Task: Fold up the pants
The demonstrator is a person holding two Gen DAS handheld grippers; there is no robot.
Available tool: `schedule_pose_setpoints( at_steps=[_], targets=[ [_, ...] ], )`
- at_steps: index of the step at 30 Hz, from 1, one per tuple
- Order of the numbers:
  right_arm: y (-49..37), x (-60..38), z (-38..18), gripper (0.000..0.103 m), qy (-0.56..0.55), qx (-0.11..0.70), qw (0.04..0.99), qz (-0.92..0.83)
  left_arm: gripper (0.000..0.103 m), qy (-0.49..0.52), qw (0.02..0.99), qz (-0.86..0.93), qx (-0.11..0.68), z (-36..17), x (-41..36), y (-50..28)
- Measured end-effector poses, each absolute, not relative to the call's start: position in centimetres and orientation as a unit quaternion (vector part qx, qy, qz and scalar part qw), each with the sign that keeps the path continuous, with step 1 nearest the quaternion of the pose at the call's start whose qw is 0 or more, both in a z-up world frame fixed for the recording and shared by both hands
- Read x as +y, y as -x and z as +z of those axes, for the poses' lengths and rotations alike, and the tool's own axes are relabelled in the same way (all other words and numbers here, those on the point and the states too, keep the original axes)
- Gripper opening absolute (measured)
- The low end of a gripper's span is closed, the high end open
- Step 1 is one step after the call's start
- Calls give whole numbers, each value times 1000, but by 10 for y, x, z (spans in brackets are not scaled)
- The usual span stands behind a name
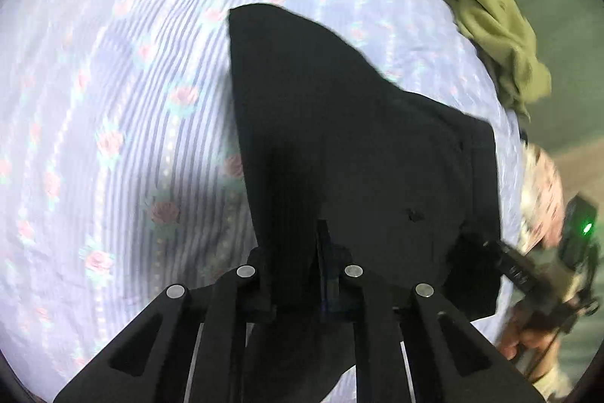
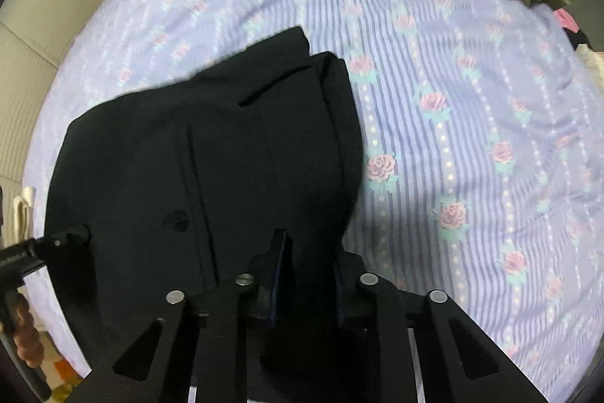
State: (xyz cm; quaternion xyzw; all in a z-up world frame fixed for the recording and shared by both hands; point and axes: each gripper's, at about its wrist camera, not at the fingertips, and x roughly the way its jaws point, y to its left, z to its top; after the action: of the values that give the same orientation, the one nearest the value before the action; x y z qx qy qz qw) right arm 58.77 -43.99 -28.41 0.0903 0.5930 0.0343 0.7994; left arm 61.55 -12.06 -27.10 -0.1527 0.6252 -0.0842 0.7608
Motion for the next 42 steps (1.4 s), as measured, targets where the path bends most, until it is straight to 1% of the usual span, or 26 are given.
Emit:
schedule_pose_setpoints(
  at_steps=[3, 6, 10, 15, 23, 29, 32, 39, 42],
  targets=[
    [-574, -435, -262, 15, -85, 580, 809, 46, 15, 111, 779, -87, 611, -243, -135, -609],
    [-553, -429, -238, 15, -76, 562, 822, 56, 15, 83, 794, -83, 597, -220, -133, -594],
    [-527, -414, -198, 15, -66, 537, 838, 67, 15, 84, 807, -83, 578, -187, -124, -565],
    [-496, -375, -162, 15, -36, 509, 856, 78, 15, 73, 833, -71, 544, -139, -118, -522],
    [-453, -338, -104, 15, -22, 470, 875, 115, 15, 75, 858, -45, 507, -85, -82, -461],
    [-418, -284, -77, 15, -3, 449, 883, 132, 15, 86, 873, -41, 479, -64, -34, -422],
    [-400, -251, -68, 15, -11, 442, 888, 128, 15, 97, 874, -52, 472, -57, 4, -406],
    [-362, -167, -60, 15, -51, 432, 894, 109, 15, 67, 875, -72, 474, -43, 93, -376],
    [-348, -133, -57, 15, -49, 434, 892, 116, 15, 69, 875, -67, 475, -38, 122, -364]
  ],
)
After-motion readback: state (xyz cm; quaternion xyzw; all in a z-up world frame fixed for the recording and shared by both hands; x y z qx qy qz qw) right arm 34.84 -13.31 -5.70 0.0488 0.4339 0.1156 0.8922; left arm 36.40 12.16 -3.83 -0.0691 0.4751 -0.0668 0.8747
